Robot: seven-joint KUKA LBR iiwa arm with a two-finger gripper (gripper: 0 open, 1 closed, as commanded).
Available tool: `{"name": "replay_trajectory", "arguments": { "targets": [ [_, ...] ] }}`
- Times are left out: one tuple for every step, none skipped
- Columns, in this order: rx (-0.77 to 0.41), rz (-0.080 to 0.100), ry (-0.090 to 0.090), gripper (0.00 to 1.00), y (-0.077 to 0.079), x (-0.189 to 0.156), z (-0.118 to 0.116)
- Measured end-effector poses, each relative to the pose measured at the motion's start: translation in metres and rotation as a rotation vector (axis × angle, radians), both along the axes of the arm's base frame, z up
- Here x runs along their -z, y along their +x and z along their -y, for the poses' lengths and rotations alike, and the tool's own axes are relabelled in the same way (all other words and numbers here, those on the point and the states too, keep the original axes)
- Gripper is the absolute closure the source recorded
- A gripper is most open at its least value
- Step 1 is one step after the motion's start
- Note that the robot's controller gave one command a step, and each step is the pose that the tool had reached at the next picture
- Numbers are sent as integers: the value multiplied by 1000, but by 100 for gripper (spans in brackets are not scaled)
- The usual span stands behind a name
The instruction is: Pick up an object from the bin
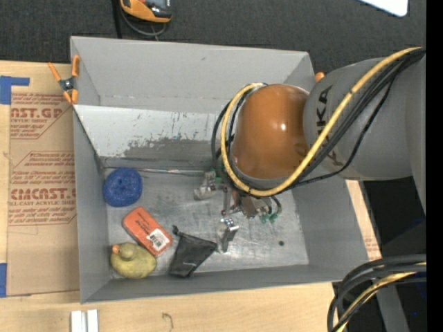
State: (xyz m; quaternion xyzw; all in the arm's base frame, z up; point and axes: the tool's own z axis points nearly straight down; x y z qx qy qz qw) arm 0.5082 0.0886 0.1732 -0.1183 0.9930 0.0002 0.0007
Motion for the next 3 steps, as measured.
{"name": "replay_trajectory", "arguments": {
  "targets": [
    [0,0,0,0,0,0,0],
    [-159,-2,0,0,-10,-5,-2],
    [-297,8,0,0,-13,39,-10]
  ]
}}
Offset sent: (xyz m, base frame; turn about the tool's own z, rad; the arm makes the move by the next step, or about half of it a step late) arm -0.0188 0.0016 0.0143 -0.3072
